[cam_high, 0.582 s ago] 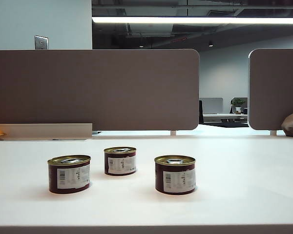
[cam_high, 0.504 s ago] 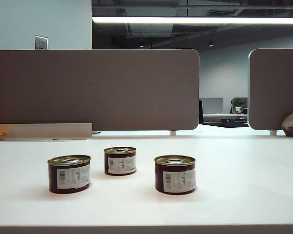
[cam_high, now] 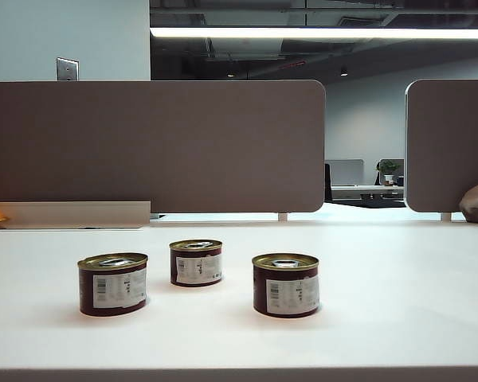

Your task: Pick up the cans one by one and stack them together.

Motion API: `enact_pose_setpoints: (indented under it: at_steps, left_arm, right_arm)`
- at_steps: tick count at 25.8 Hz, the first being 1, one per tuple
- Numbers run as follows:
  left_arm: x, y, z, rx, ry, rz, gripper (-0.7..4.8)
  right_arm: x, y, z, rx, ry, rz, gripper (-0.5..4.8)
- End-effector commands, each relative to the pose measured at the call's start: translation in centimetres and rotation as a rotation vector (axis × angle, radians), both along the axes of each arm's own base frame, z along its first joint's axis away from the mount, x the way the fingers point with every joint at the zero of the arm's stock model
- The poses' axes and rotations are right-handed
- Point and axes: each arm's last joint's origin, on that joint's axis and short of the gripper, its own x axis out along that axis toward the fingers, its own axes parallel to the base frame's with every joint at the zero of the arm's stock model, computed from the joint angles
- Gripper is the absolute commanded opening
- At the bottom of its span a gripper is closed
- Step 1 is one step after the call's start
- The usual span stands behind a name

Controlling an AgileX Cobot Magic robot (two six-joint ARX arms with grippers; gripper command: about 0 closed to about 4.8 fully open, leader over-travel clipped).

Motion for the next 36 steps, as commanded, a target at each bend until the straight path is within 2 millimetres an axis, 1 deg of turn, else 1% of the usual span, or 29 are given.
enact_pose_setpoints:
  at_steps: [1, 2, 5, 7, 10, 13, 16, 18, 22, 23, 25, 26, 27, 29, 30, 31, 32, 33, 35, 36]
  left_arm:
    - [-0.8, 0.0, 3.4, -0.072, -0.086, -0.004, -0.06]
    - [-1.4, 0.0, 4.9, -0.072, -0.099, -0.007, -0.06]
    - [-2.4, -0.3, 7.0, -0.062, -0.132, -0.084, -0.05]
    - [-3.0, -0.6, 8.2, -0.031, -0.158, -0.177, -0.04]
    - [-3.8, -0.8, 9.3, -0.014, -0.167, -0.276, -0.05]
    - [-4.5, -0.8, 10.0, -0.024, -0.097, -0.249, -0.05]
    - [-4.7, -0.7, 10.3, -0.009, 0.032, -0.228, -0.05]
    - [-3.5, -0.8, 10.2, -0.029, 0.22, -0.28, -0.05]
    - [-0.9, -1.0, 9.9, -0.089, 0.428, -0.37, -0.05]
    - [0.6, -1.1, 9.7, -0.111, 0.514, -0.391, -0.05]
    - [1.8, -1.1, 9.4, -0.101, 0.573, -0.398, -0.05]
    - [3.2, -1.0, 9.1, -0.085, 0.63, -0.41, -0.05]
    - [4.4, -1.2, 8.8, -0.077, 0.681, -0.427, -0.01]
    - [5.4, -1.6, 8.6, -0.047, 0.715, -0.463, 0.0]
    - [5.7, -1.9, 8.5, -0.025, 0.727, -0.473, 0.09]
    - [6.2, -2.2, 8.4, 0.003, 0.745, -0.477, 0.33]
    - [6.4, -2.6, 8.4, 0.034, 0.752, -0.485, 0.45]
    - [6.7, -3.0, 8.4, 0.06, 0.761, -0.494, 0.56]
    - [7.1, -4.0, 8.3, 0.124, 0.777, -0.496, 0.58]
    - [7.3, -4.5, 8.2, 0.175, 0.777, -0.502, 0.6]
  right_arm:
    - [-0.9, -0.1, 3.5, 0.067, -0.066, 0.014, -0.03]
    - [-1.6, -0.2, 5.3, 0.094, -0.097, 0.014, -0.03]
    - [-2.8, -0.3, 7.9, 0.168, -0.13, 0.036, -0.03]
    - [-3.7, -0.3, 9.4, 0.178, -0.14, 0.123, -0.02]
    - [-4.8, 0.0, 11.0, 0.185, -0.101, 0.268, -0.02]
    - [-5.4, 0.1, 12.3, 0.161, -0.05, 0.373, -0.02]
    - [-5.4, 0.2, 13.6, 0.111, -0.003, 0.414, -0.02]
    - [-4.1, 0.5, 14.6, 0.032, 0.11, 0.435, -0.02]
    - [-1.2, 1.2, 14.8, -0.016, 0.293, 0.524, -0.02]
    - [0.3, 1.6, 14.7, -0.025, 0.37, 0.548, -0.02]
    - [2.0, 2.2, 14.6, -0.042, 0.429, 0.571, -0.01]
    - [3.8, 3.1, 14.3, -0.066, 0.471, 0.593, 0.01]
    - [5.1, 4.2, 14.0, -0.1, 0.497, 0.602, 0.29]
    - [6.6, 5.9, 13.4, -0.156, 0.535, 0.62, 1.01]
    - [7.1, 6.6, 13.2, -0.175, 0.546, 0.627, 1.23]
    - [7.8, 7.6, 12.9, -0.203, 0.566, 0.64, 1.47]
    - [8.4, 8.6, 12.7, -0.229, 0.585, 0.654, 1.6]
    - [8.9, 9.5, 12.5, -0.25, 0.601, 0.663, 1.6]
    - [9.9, 11.2, 12.1, -0.298, 0.632, 0.668, 1.65]
    - [10.4, 11.9, 11.9, -0.322, 0.649, 0.668, 1.77]
